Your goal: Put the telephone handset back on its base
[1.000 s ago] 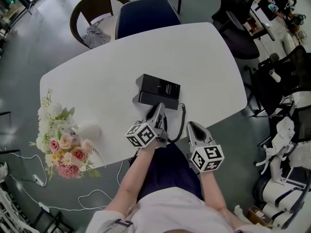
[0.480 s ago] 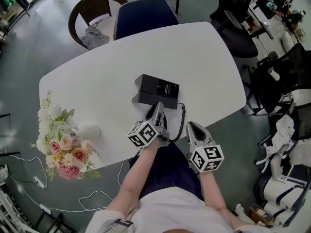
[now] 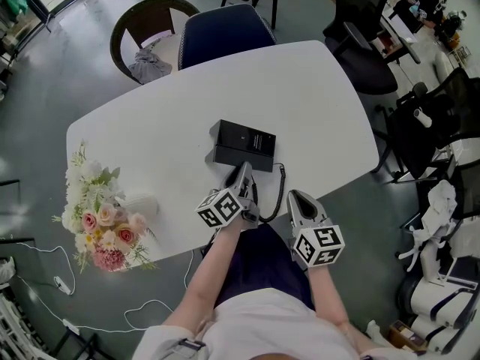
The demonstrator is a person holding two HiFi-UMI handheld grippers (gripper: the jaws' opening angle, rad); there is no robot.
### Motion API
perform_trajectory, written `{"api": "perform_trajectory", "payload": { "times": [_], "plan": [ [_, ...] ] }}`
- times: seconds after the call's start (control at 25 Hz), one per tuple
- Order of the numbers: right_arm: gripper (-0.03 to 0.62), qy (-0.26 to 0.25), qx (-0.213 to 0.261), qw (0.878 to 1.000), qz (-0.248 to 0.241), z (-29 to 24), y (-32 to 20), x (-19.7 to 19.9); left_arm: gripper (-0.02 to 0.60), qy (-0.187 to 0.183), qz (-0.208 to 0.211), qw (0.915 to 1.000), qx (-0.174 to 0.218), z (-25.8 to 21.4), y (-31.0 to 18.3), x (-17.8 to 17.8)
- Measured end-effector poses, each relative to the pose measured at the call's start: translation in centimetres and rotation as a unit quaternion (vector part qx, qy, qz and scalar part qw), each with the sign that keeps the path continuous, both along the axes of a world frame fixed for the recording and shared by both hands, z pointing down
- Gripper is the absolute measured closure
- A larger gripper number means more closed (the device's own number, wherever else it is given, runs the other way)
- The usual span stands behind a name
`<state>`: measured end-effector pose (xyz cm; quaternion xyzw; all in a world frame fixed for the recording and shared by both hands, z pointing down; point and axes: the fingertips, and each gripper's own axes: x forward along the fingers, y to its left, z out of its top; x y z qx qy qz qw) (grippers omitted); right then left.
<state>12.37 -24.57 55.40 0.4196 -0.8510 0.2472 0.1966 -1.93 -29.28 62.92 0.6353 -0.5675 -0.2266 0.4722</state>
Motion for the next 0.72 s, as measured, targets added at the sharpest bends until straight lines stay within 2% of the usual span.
{"api": "perform_trajectory", "payload": {
  "times": [0.24,0.36,0.56,0.72],
  "plan": [
    [0.551,-0.016,0.010,1.000,-0.013,-0.8,-0.4,-1.0,0.492,-0.024,0.043,0.9988,0.008,-1.2,1.6,0.1],
    [0.551,-0.022,0.014,0.999,-0.022,-0.9,-0.5,-1.7,0.492,-0.058,0.062,0.9959,0.030,-2.7,2.2,0.0],
    [0.551,-0.033,0.022,0.999,-0.033,-1.2,-0.7,-2.9,0.492,-0.152,0.108,0.9817,0.036,-4.2,3.4,-0.1],
    [0.551,-0.044,0.029,0.998,-0.038,-1.7,-0.9,-3.4,0.492,-0.205,0.127,0.9697,0.037,-5.5,4.4,-0.5]
  ]
}}
